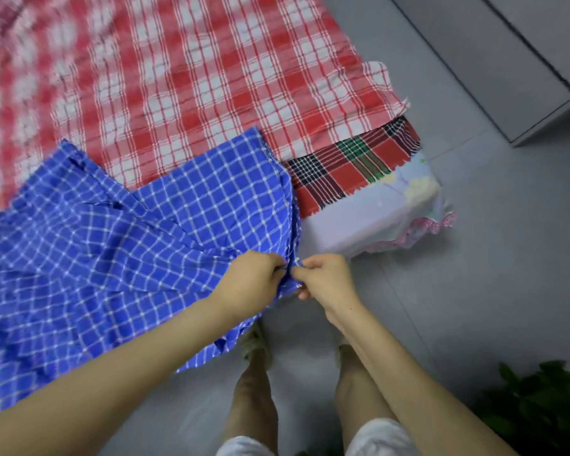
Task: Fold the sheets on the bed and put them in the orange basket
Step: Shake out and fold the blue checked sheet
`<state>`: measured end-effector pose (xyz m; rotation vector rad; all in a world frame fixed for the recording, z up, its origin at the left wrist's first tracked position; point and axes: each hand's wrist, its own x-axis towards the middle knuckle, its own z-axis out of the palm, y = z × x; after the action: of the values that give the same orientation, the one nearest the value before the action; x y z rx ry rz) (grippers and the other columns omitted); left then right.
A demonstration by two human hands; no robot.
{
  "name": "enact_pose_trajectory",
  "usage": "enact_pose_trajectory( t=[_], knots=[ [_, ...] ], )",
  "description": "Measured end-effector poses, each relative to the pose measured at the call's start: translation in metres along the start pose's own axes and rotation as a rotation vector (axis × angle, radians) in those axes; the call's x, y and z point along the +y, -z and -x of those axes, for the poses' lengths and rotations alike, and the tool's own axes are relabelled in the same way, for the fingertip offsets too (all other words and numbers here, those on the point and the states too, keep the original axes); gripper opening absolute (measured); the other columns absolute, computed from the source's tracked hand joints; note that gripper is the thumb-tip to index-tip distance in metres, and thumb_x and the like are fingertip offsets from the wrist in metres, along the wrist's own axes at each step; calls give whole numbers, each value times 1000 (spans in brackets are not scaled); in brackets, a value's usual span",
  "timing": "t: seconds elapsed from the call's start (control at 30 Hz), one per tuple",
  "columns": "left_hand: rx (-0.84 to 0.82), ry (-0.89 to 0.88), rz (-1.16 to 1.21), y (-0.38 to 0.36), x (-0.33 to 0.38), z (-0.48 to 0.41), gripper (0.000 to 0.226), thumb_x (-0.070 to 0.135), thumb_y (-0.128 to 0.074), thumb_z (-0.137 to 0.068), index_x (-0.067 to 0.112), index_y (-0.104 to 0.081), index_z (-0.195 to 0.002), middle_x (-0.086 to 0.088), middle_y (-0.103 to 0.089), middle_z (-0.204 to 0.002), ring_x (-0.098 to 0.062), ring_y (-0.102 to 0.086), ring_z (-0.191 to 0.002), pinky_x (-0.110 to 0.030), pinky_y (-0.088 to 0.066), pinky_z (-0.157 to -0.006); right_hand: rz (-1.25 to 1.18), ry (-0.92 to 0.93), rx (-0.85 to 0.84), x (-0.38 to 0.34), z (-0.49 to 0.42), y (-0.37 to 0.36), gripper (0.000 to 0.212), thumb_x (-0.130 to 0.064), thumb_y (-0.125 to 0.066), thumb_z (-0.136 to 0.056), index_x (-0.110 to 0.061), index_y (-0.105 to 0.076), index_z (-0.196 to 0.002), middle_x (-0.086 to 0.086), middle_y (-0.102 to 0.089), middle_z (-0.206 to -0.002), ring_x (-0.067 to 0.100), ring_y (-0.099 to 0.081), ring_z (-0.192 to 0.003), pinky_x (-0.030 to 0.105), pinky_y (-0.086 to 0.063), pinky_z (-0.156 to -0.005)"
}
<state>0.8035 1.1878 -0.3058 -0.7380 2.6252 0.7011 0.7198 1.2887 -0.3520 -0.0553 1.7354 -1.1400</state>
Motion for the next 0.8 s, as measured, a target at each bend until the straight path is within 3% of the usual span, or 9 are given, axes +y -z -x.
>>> enact_pose_trajectory(
  t=[0.1,0.17,0.23,0.33,0.4,0.47,0.57,0.67,0.8],
  knots=[
    [65,0,-2,13,-5,16,26,25,-47,-93,4,-61,-86,-16,-66,-83,-33,-57,-76,-30,-24,-60,29,22,-47,-23,14,-21,17,7,-56,-75,3,-61,-59,21,-56,-57,23,-52,-44,39,-49,-56],
    [110,-23,19,18,-5,28,24,33,-46,-82,10,-55,-83,-13,-63,-81,-31,-55,-76,-26,-21,-60,-19,34,-39,-35,18,-28,25,14,-53,-73,-4,-56,-55,13,-51,-54,23,-53,-48,32,-49,-48],
    [142,-28,67,27,-9,41,21,30,-55,-74,15,-43,-82,-3,-51,-78,-22,-45,-71,-24,-21,-61,-78,35,-32,-53,26,-38,23,17,-53,-73,-5,-59,-73,13,-56,-68,24,-56,-52,24,-46,-42],
    [211,10,120,35,-26,47,19,24,-56,-76,10,-46,-83,-4,-51,-76,-22,-44,-70,-28,-24,-60,-67,65,-119,-71,33,-50,46,16,-54,-76,-9,-58,-115,10,-59,-79,16,-61,-58,29,-56,-55],
    [264,21,117,51,-40,48,21,20,-47,-72,4,-56,-82,-11,-60,-75,-29,-51,-68,-29,-26,-58,66,164,-230,-82,38,-57,55,17,-49,-77,-11,-58,-123,-4,-54,-59,1,-54,-46,20,-52,-54],
    [324,-18,123,75,-53,53,12,13,-51,-74,4,-58,-78,-4,-58,-68,-28,-51,-66,-23,-26,-55,382,356,-260,-97,39,-64,51,9,-53,-75,-15,-63,-120,-13,-59,-69,-4,-55,-60,17,-48,-65],
    [400,-61,116,127,-64,64,11,7,-61,-78,7,-54,-70,9,-43,-59,-22,-45,-61,-15,-26,-52,891,649,-83,-124,33,-83,42,-21,-71,-71,-28,-68,-112,3,-58,-97,23,-54,-94,33,-45,-81],
    [475,-104,108,196,-69,83,15,20,-52,-74,9,-48,-63,7,-41,-55,-20,-41,-56,-18,-24,-51,1053,932,247,-160,27,-112,28,-41,-83,-58,-25,-74,-80,8,-58,-82,34,-56,-78,37,-39,-67],
    [695,-115,184,304,-81,116,24,17,-61,-85,-1,-54,-70,-15,-52,-62,-24,-41,-57,-31,-26,-55,1040,819,333,-234,31,-136,20,-40,-67,-77,-20,-72,-78,5,-59,-101,30,-55,-98,38,-33,-84]
  ],
)
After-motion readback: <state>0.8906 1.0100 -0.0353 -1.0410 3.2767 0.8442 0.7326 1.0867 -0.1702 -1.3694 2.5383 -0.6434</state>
